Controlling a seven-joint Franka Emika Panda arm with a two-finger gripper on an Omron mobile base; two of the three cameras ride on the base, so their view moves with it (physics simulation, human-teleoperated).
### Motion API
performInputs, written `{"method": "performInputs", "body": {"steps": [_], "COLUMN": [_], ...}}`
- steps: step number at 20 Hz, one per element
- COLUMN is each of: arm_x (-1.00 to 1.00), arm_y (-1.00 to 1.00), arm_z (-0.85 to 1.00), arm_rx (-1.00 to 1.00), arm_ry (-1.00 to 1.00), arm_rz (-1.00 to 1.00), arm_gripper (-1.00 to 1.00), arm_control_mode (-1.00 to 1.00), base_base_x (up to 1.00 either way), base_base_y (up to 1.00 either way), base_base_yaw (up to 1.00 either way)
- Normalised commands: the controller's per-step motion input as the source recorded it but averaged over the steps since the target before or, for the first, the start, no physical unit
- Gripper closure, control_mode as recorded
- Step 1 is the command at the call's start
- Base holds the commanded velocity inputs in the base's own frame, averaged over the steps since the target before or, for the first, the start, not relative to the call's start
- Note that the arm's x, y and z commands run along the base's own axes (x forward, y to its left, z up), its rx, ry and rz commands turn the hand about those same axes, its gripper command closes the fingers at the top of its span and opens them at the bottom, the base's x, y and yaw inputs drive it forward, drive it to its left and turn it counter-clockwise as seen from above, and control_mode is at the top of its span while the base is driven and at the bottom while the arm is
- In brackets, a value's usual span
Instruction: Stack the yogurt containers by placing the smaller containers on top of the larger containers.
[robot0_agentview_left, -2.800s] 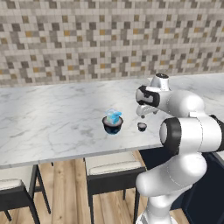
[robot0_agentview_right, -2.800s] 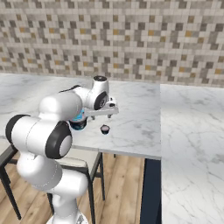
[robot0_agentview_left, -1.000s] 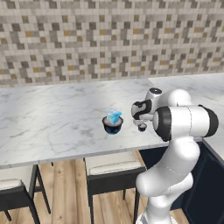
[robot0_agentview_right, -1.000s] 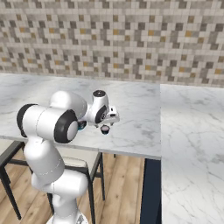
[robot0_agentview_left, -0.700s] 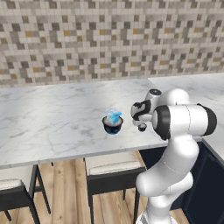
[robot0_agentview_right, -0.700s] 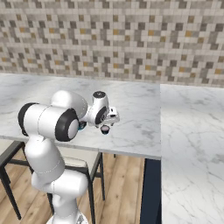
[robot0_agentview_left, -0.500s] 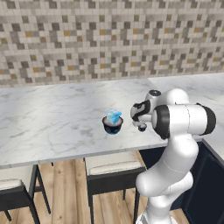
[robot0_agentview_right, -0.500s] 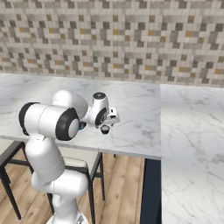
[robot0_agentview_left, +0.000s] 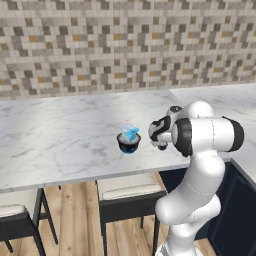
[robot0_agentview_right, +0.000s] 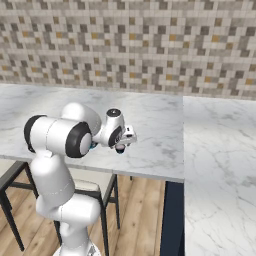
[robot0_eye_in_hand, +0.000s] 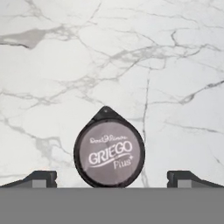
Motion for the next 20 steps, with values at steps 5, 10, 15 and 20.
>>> {"method": "performInputs", "body": {"steps": [5,10,15,20], "arm_x": [0.07,0.07,0.07,0.12], "arm_y": [0.00,0.00,0.00,0.00], "arm_z": [-0.10,-0.11,-0.11,-0.07], "arm_rx": [0.00,0.00,0.00,0.00], "arm_ry": [-0.05,-0.01,0.00,0.00], "arm_rz": [0.00,0.00,0.00,0.00], "arm_gripper": [-1.00,-1.00,-1.00,-1.00], "arm_control_mode": [-1.00,-1.00,-1.00,-1.00], "base_base_x": [0.00,0.00,0.00,0.00], "base_base_y": [0.00,0.00,0.00,0.00], "base_base_yaw": [0.00,0.00,0.00,0.00]}}
